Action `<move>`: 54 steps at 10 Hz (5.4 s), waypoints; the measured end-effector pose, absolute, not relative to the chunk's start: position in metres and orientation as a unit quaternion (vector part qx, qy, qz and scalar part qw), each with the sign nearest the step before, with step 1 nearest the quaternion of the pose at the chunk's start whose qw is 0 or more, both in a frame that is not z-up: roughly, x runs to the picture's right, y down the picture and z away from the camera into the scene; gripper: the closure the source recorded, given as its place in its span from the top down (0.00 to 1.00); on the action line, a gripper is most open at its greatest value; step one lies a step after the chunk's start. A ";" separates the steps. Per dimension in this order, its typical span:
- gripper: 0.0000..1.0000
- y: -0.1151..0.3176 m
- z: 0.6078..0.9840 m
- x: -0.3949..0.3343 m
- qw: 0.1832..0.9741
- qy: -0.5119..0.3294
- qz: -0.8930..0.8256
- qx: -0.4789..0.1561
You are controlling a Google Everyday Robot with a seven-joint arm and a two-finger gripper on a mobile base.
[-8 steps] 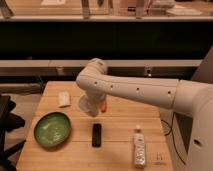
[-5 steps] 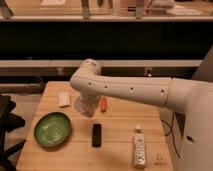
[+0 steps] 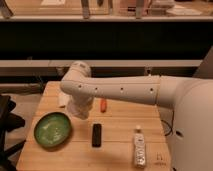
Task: Place the ceramic cup in the ceramic bowl
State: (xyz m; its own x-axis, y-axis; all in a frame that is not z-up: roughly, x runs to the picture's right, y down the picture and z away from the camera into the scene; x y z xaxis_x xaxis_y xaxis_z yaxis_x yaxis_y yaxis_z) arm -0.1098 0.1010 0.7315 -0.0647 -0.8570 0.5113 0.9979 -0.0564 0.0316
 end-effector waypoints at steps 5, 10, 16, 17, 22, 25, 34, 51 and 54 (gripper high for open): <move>0.04 0.119 0.728 -0.140 0.632 -0.200 -0.727 -0.180; 0.04 0.133 0.723 -0.167 0.613 -0.210 -0.742 -0.174; 0.04 0.140 0.728 -0.171 0.605 -0.209 -0.748 -0.175; 0.04 0.140 0.728 -0.174 0.604 -0.210 -0.749 -0.174; 0.04 0.141 0.732 -0.176 0.603 -0.208 -0.749 -0.178; 0.04 0.142 0.734 -0.180 0.599 -0.209 -0.752 -0.177; 0.11 0.144 0.736 -0.178 0.601 -0.207 -0.751 -0.179; 0.11 0.142 0.740 -0.173 0.601 -0.206 -0.751 -0.181; 0.13 0.143 0.741 -0.173 0.600 -0.207 -0.751 -0.182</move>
State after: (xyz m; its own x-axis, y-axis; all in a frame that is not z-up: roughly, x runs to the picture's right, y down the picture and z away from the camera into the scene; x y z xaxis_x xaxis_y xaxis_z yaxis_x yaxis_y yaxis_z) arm -0.1733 0.1433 0.7408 -0.2146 -0.8260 0.5213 0.9764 -0.1951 0.0928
